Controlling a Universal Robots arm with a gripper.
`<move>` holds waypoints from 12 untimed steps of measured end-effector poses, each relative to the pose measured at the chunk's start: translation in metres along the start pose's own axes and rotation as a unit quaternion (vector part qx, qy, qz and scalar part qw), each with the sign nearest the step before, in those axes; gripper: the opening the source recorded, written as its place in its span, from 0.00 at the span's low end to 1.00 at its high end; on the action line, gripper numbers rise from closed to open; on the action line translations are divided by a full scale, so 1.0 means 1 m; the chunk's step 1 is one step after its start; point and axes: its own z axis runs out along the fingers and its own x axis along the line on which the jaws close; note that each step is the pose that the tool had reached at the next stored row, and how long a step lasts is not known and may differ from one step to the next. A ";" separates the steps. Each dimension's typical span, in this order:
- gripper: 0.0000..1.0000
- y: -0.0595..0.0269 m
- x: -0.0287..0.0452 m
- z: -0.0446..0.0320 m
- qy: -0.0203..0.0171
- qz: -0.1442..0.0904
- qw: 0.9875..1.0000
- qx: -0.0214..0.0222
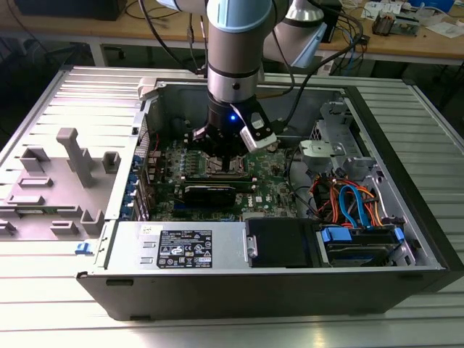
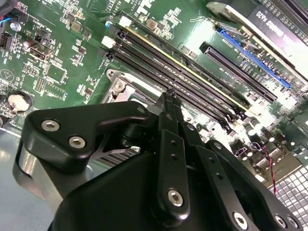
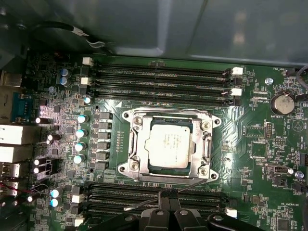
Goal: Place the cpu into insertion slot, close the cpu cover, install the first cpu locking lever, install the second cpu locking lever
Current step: 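Install the second cpu locking lever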
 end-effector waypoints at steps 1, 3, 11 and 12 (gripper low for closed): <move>0.11 0.0000 0.0001 0.0000 0.000 0.000 1.000 0.000; 0.11 0.0000 0.0002 0.0000 0.000 0.000 1.000 0.000; 0.11 0.0001 0.0005 -0.0046 0.003 0.000 1.000 0.000; 0.11 0.0000 0.0005 -0.0056 0.003 0.000 1.000 0.000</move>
